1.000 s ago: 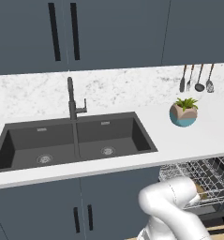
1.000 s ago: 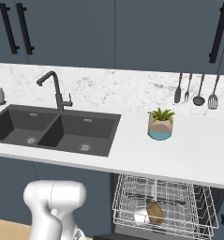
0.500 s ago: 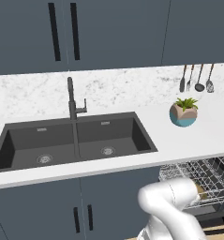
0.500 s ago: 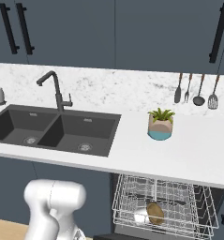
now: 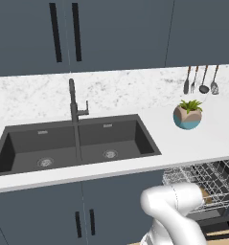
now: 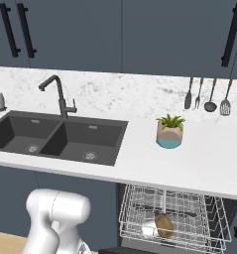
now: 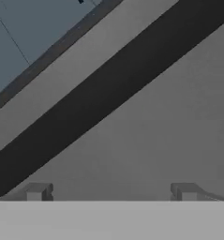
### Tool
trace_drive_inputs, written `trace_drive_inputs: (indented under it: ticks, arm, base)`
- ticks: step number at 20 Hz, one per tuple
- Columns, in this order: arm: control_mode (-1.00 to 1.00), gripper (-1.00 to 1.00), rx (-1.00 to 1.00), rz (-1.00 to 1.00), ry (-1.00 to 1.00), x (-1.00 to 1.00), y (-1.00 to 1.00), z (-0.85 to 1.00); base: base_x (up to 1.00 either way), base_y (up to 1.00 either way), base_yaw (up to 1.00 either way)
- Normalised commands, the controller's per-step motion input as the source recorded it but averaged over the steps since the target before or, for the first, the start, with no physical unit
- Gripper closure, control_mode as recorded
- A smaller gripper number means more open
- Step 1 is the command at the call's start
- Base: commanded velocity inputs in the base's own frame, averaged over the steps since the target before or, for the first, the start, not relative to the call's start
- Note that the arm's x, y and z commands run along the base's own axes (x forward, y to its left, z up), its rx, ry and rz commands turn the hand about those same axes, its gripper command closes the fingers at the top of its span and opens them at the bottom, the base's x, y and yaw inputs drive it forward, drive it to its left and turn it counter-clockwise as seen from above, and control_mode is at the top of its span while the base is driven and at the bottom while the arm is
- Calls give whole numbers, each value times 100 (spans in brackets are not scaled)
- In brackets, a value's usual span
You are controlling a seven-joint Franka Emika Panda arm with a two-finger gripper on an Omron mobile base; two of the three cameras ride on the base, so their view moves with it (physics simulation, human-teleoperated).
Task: Pick up the cup and bowl from the counter, place them in the dishwasher, and close the dishwasher door.
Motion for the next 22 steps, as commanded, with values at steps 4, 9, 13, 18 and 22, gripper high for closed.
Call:
trace_drive_inputs:
  ticks: [4, 9, 13, 18, 22]
  arm:
    - [-100, -100, 22, 0, -19, 100, -21, -64]
    - [-100, -100, 27, 6, -3, 100, -47, -50]
    - [-100, -100, 26, 17, 0, 100, -40, -64]
    - [-100, -100, 24, 20, -11, 100, -13, -33]
    - [-100, -100, 20, 15, -24, 100, 0, -1]
  base:
    - [0, 0, 0]
    - [0, 0, 0]
    - [0, 0, 0]
    - [0, 0, 0]
    - [0, 0, 0]
